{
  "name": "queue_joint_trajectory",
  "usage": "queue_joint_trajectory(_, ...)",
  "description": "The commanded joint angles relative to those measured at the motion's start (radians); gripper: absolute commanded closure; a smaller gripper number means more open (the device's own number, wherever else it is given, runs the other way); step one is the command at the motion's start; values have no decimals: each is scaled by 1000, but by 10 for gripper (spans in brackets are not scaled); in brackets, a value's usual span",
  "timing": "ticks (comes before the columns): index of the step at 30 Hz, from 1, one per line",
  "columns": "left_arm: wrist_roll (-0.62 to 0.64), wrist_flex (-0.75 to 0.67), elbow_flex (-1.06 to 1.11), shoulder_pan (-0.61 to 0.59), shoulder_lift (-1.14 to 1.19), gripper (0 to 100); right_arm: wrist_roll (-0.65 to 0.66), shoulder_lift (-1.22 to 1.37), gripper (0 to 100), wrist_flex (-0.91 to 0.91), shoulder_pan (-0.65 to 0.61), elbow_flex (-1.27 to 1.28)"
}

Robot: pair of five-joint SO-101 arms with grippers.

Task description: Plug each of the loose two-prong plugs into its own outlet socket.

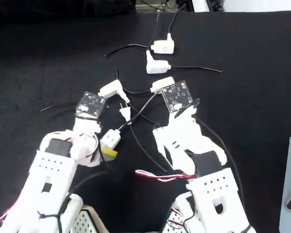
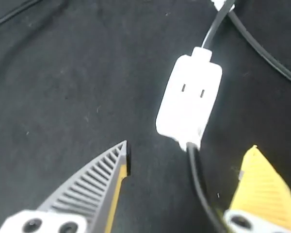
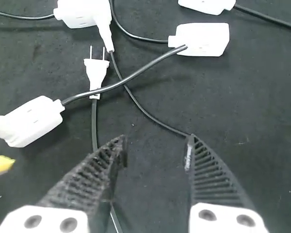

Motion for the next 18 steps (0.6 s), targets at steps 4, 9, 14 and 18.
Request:
queue_joint_trajectory(4, -2, -190, -7, 16, 199, 648, 0, -8, 815, -17, 41, -8)
queue_joint_trajectory(9, -3, -293, -31, 18, 358, 706, 2, -13, 815, -17, 180, -39)
queue_joint_trajectory(14, -3, -292, -84, 18, 416, 775, -5, -13, 815, -17, 304, -84)
queue_joint_trajectory(18, -2, -288, -111, 8, 405, 873, -6, -13, 815, -18, 350, -113)
